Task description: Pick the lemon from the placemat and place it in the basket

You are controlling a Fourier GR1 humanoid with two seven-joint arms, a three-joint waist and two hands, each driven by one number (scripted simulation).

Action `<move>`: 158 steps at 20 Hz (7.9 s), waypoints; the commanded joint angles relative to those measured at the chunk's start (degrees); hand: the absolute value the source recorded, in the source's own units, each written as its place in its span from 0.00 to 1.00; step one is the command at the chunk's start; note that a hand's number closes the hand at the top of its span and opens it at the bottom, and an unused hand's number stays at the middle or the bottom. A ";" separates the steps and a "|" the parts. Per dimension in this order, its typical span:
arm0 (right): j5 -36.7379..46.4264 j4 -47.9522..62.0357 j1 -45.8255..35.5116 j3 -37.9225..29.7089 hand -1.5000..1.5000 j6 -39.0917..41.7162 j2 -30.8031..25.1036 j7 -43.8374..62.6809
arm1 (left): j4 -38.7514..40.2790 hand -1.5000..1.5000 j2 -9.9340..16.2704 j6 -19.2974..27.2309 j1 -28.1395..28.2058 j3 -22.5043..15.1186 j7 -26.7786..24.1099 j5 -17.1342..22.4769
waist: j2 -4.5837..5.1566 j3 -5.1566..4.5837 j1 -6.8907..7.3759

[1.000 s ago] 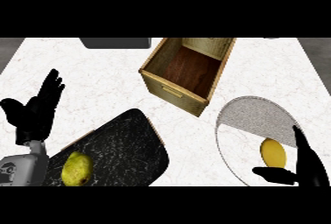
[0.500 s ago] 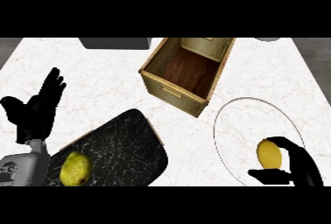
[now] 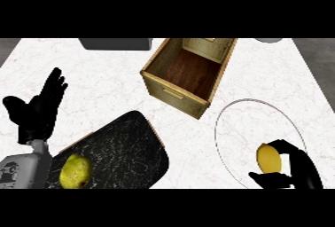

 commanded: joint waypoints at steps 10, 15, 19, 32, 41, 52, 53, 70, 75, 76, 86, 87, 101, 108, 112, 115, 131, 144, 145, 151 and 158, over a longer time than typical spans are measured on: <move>1.28 0.55 -14.83 35.29 1.00 -1.74 7.95 8.46 | 1.09 0.50 -1.83 -2.53 -2.81 -4.27 -0.92 -0.57 | 2.14 2.12 8.74; -4.40 -1.57 -22.23 44.74 1.00 -17.97 8.10 12.06 | 2.43 0.50 -1.34 -2.56 -4.17 -3.52 -0.29 -0.33 | 1.74 2.05 7.57; -6.00 -3.11 -29.86 49.71 1.00 -30.24 8.13 16.29 | 2.93 0.50 -1.87 -1.41 -4.93 -3.59 -0.11 -1.03 | 1.41 1.86 6.88; -0.74 6.47 -65.28 46.43 1.00 -40.56 8.15 48.00 | 2.79 0.50 -2.77 0.73 -4.86 -3.45 0.56 -2.06 | 0.55 1.56 5.18; -1.34 22.53 -85.99 37.99 1.00 -41.12 8.14 55.40 | 4.70 0.50 -2.02 0.17 -4.41 -2.76 -1.13 -2.20 | 0.99 1.48 4.90; -8.63 47.62 -101.45 32.89 1.00 -36.13 8.15 50.01 | 3.29 0.50 -1.03 -0.70 -4.37 -1.68 -0.99 -1.25 | 1.79 1.55 4.81; -9.46 46.75 -100.78 34.82 1.00 -36.69 8.15 51.33 | -0.13 0.50 -0.37 -0.91 -2.79 -1.90 2.32 -1.09 | 1.32 1.64 4.60; -19.46 66.00 -98.42 26.73 1.00 -38.72 8.16 31.63 | 0.86 0.50 -1.40 -0.44 -0.40 -1.01 -1.81 -1.27 | 1.73 1.73 2.86; -22.23 65.26 -96.32 22.91 1.00 -38.27 7.39 26.09 | -3.01 0.50 -1.92 0.42 0.51 -2.10 1.88 -2.00 | 1.43 1.79 2.46; -22.07 65.26 -95.05 22.92 1.00 -37.69 7.66 24.47 | 1.22 0.50 -1.79 0.67 -2.72 -0.89 -0.39 -1.86 | 1.51 1.77 1.83; -3.65 76.89 -102.61 42.38 1.00 -18.58 4.05 20.08 | -0.58 0.50 -1.29 -0.47 -0.04 -1.02 -0.06 -1.43 | 1.43 1.70 2.66; -3.88 76.96 -102.88 41.53 1.00 -18.57 3.75 18.81 | -2.01 0.50 -1.65 -0.37 0.65 -1.17 0.04 -1.23 | 1.43 1.73 2.68; -5.76 84.80 -105.32 35.30 1.00 -6.59 5.52 18.42 | 0.39 0.50 -2.06 0.21 -1.67 -1.59 -0.19 -2.69 | 1.85 1.72 2.91; -4.76 85.76 -103.27 34.53 1.00 -7.76 4.57 15.74 | -1.06 0.50 -0.11 -1.58 -2.28 -0.22 1.22 -1.27 | 1.99 1.75 3.45; -3.15 85.59 -99.00 35.22 1.00 -12.28 6.21 15.93 | -1.33 0.50 -0.49 -1.75 -1.51 -0.20 1.56 -0.95 | 1.83 1.76 2.91; -3.03 86.66 -101.85 34.63 1.00 -8.99 5.61 16.50 | 0.74 0.50 -2.94 -0.19 -0.51 -2.03 -2.56 -3.02 | 2.19 1.71 3.33; -1.20 88.12 -98.74 33.66 1.00 -4.45 5.36 15.00 | -0.33 0.50 -0.91 -1.67 -4.48 0.17 2.99 -0.67 | 2.02 1.77 3.47; -3.59 87.99 -98.42 29.35 1.00 -0.01 4.70 18.32 | 3.78 0.50 -3.24 -0.39 -2.29 -0.65 -3.22 -2.56 | 1.86 1.74 2.61; -3.09 88.85 -96.34 29.73 1.00 -0.96 4.42 17.92 | 0.87 0.50 -2.20 -0.24 -3.47 -0.69 0.31 -2.70 | 1.95 1.77 3.05; -3.77 86.75 -94.98 28.30 0.00 -6.15 4.47 21.95 | -0.78 0.50 -3.77 -0.90 2.48 -1.45 -3.33 -2.30 | 1.69 1.77 2.92; -7.09 80.73 -94.75 23.72 0.00 -20.00 2.19 19.59 | -2.36 0.50 -2.68 -0.64 1.12 -0.83 0.27 -2.27 | 1.37 1.83 2.32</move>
